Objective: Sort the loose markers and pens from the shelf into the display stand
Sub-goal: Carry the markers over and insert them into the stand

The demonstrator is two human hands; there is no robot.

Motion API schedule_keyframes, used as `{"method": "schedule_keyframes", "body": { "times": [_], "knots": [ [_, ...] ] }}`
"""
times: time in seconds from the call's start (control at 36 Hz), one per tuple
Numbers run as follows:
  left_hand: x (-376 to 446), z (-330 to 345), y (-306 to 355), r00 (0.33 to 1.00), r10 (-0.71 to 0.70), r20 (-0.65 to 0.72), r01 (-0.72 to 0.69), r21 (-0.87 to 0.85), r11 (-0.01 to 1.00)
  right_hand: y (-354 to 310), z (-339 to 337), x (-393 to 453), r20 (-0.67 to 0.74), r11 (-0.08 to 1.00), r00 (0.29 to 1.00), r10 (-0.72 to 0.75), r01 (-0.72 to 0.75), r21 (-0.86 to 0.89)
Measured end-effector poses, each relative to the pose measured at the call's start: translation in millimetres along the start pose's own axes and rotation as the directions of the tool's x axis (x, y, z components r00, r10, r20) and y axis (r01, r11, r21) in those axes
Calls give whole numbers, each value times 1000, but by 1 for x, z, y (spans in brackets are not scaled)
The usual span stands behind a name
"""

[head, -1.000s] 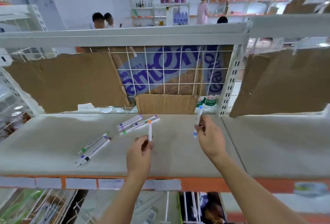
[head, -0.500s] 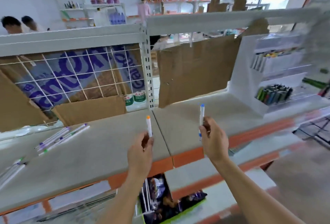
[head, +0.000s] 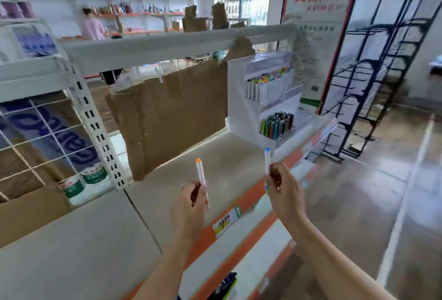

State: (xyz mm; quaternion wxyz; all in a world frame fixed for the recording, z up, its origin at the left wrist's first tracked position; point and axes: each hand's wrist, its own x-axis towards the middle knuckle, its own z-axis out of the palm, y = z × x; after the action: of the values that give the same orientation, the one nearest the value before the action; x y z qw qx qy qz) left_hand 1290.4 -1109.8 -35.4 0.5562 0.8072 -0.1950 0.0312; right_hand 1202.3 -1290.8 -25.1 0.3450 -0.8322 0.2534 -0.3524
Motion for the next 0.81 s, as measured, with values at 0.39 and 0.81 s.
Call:
{"method": "schedule_keyframes", "body": {
  "times": [0.39, 0.81],
  "knots": [
    [40, 116, 33, 974, 157, 163, -140, -110, 984, 80, -64, 46, -246, 981, 963, 107, -142, -131],
    [75, 284, 99, 972, 210, 103, -197, -126, 972, 183, -152, 144, -175, 977, 980, 92, -123, -174]
  ]
}}
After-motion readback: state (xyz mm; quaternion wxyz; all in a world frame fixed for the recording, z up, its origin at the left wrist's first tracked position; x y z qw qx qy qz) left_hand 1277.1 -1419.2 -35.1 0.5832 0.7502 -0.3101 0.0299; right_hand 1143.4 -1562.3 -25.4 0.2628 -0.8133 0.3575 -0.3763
